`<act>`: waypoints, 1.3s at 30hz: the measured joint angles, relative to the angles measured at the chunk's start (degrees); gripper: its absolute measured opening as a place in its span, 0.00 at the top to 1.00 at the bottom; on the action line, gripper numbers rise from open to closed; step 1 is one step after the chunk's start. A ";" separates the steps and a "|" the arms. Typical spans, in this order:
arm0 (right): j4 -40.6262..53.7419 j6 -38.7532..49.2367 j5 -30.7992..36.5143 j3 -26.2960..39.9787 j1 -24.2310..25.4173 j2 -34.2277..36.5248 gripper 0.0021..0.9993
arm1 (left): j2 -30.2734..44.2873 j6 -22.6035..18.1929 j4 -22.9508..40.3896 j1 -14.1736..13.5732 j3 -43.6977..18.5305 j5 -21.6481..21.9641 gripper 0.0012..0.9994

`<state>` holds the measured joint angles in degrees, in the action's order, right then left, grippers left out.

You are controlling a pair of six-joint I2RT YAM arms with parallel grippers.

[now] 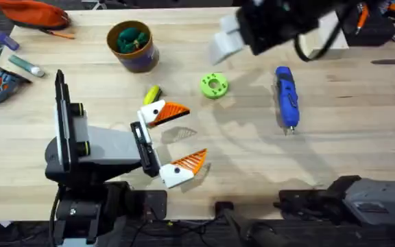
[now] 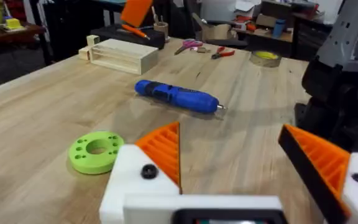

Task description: Pick up the gripper from the table and insert it into the empty holder that is missing its gripper. Then pick up a screw, insert it into the mounting hole, and use the screwdriver to tighten it. Finally, clean up the table by picking up the vegetable and placing it into the bucket.

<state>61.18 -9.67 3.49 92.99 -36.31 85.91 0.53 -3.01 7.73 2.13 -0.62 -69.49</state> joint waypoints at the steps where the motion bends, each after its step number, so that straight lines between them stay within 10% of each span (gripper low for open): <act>1: 0.03 -1.04 0.92 -1.18 0.79 -0.92 0.01 | -0.02 0.00 0.00 0.00 0.00 0.00 0.01; 23: 3.72 -13.28 9.00 -21.18 23.32 -10.51 0.01 | -0.02 0.00 0.00 0.00 0.00 0.00 0.01; 39: 3.37 -13.30 9.13 -21.20 23.80 -10.14 0.01 | -0.02 0.00 0.00 0.00 0.00 0.00 0.01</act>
<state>64.55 -22.96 12.62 71.79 -12.51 75.77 0.51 -3.01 7.73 2.13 -0.62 -69.49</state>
